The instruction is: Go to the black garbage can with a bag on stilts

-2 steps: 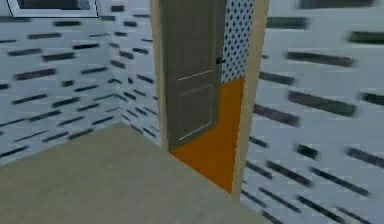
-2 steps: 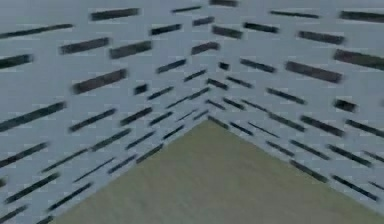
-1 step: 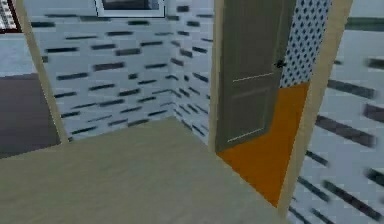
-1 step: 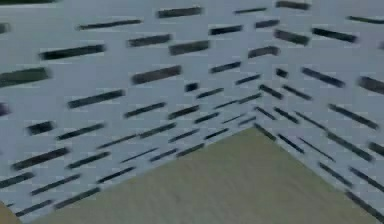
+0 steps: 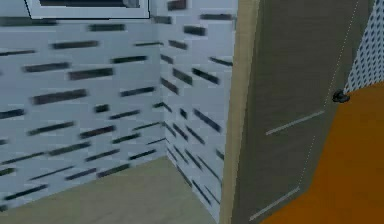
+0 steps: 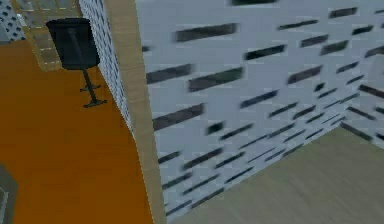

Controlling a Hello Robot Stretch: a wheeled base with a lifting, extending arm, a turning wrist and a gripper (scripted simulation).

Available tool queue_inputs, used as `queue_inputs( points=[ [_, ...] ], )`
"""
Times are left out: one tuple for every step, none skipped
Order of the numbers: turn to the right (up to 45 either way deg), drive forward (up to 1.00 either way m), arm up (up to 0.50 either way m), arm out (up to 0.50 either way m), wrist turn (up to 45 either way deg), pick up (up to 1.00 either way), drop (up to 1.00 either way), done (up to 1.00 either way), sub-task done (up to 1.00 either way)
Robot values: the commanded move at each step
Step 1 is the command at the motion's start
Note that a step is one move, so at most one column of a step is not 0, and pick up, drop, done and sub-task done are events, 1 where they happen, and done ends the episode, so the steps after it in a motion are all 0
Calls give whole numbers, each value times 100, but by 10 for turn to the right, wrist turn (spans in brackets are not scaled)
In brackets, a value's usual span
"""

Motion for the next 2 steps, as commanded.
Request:
queue_inputs(
  points=[
    [0,20,0,0,0,0,0,0,0],
    [450,0,0,0,0,0,0,0,0]
  ],
)
